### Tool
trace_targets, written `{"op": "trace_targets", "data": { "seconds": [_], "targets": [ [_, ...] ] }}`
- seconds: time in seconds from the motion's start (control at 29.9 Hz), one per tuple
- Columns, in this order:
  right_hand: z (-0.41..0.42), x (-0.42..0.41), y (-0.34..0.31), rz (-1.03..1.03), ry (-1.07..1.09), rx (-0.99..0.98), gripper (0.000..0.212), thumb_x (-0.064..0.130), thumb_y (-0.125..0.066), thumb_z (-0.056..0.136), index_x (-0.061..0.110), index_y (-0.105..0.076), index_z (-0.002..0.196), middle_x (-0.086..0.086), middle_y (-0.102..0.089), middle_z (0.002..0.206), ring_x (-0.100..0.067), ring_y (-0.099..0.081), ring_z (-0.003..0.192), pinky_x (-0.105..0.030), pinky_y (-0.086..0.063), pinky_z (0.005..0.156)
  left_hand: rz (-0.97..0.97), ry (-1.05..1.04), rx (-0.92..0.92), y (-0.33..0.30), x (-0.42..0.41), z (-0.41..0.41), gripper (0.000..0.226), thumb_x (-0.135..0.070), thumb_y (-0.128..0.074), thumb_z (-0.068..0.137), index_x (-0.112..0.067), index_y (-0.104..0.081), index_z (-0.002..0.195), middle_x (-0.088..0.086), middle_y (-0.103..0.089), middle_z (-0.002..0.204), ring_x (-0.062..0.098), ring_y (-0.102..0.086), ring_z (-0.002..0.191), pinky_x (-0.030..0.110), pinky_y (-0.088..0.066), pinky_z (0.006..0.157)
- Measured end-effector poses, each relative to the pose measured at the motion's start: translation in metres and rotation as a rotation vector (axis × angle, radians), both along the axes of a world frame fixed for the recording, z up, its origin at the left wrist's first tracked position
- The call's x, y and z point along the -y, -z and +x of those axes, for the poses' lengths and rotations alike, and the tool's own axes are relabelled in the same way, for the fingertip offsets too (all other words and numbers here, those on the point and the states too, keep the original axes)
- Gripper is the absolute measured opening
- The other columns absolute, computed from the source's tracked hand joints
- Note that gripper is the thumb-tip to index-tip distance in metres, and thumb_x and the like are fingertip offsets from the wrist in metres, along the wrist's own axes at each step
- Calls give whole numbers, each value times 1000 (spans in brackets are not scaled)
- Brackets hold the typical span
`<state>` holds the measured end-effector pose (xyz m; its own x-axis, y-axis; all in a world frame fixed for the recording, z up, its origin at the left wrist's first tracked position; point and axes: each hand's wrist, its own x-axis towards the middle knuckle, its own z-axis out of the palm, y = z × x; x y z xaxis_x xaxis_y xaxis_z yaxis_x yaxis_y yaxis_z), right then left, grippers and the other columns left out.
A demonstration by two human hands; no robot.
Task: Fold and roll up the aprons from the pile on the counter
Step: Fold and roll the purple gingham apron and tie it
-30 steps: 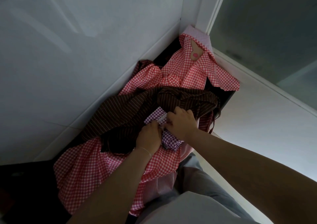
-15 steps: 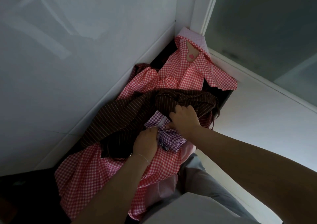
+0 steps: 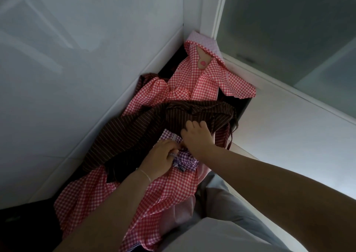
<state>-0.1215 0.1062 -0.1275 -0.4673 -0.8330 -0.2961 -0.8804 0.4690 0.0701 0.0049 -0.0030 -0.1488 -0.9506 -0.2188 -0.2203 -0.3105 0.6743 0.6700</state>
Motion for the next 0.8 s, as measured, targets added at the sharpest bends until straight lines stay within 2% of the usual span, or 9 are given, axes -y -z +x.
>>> {"op": "trace_targets", "data": {
  "seconds": [0.1, 0.17, 0.27, 0.37, 0.47, 0.57, 0.7, 0.8],
  "targets": [
    [3, -2, 2, -8, -4, 28, 29, 24, -53, 90, 12, -51, 117, -10, -46, 118, -27, -46, 108, -40, -34, 93, 140, -92, 63, -1, -1, -3, 15, -13, -50, 97, -8, -64, 100, -1, -62, 94, 10, -57, 89, 26, -47, 82],
    [4, -3, 4, -20, 18, 34, 27, 24, -58, 87, 13, -55, 112, -9, -48, 114, -26, -49, 104, -39, -37, 90, 184, -150, 69, -3, -1, -6, 14, -12, -51, 97, -16, -62, 87, -4, -61, 83, 3, -55, 76, 22, -45, 71],
    [6, -6, 6, -65, 46, 59, 25, 24, -57, 88, 15, -57, 111, -8, -50, 112, -26, -50, 103, -37, -38, 88, 294, -275, 42, -6, -5, -11, 24, -4, -52, 94, -20, -60, 79, -3, -60, 76, -3, -55, 68, 16, -44, 66],
    [9, -10, 12, -80, 30, 159, 34, 21, -43, 96, 15, -48, 129, -10, -46, 120, -28, -44, 112, -38, -34, 93, 384, -335, 1, -11, -10, -18, 15, -9, -55, 94, -7, -64, 82, 14, -63, 79, 11, -57, 74, 31, -50, 71],
    [7, -10, 11, -75, 56, 217, 35, 21, -41, 97, 17, -48, 131, -9, -48, 121, -28, -44, 114, -38, -33, 96, 440, -367, 30, -10, -10, -23, 15, -12, -56, 95, -13, -65, 82, 3, -66, 80, 6, -61, 78, 23, -50, 74],
    [2, -8, 11, -47, 49, 248, 33, 19, -42, 97, 16, -49, 129, -8, -49, 122, -27, -43, 116, -37, -33, 98, 414, -372, 105, -5, -8, -29, 11, -9, -55, 93, -14, -65, 90, 2, -67, 90, 14, -63, 89, 27, -50, 84],
    [-4, -9, 21, -47, 123, 314, 31, 18, -49, 95, 15, -51, 126, -8, -50, 122, -27, -45, 116, -37, -35, 97, 346, -371, 180, 0, -6, -33, 11, -11, -54, 94, -17, -63, 89, -1, -63, 89, 16, -60, 90, 29, -48, 84],
    [-12, -15, 25, -109, 282, 537, 26, 26, -46, 99, 10, -57, 117, -11, -55, 116, -28, -52, 109, -37, -39, 91, 326, -315, 220, 2, -4, -33, 7, -11, -55, 94, -17, -59, 93, -7, -58, 87, 12, -58, 90, 23, -43, 83]
  ]
}}
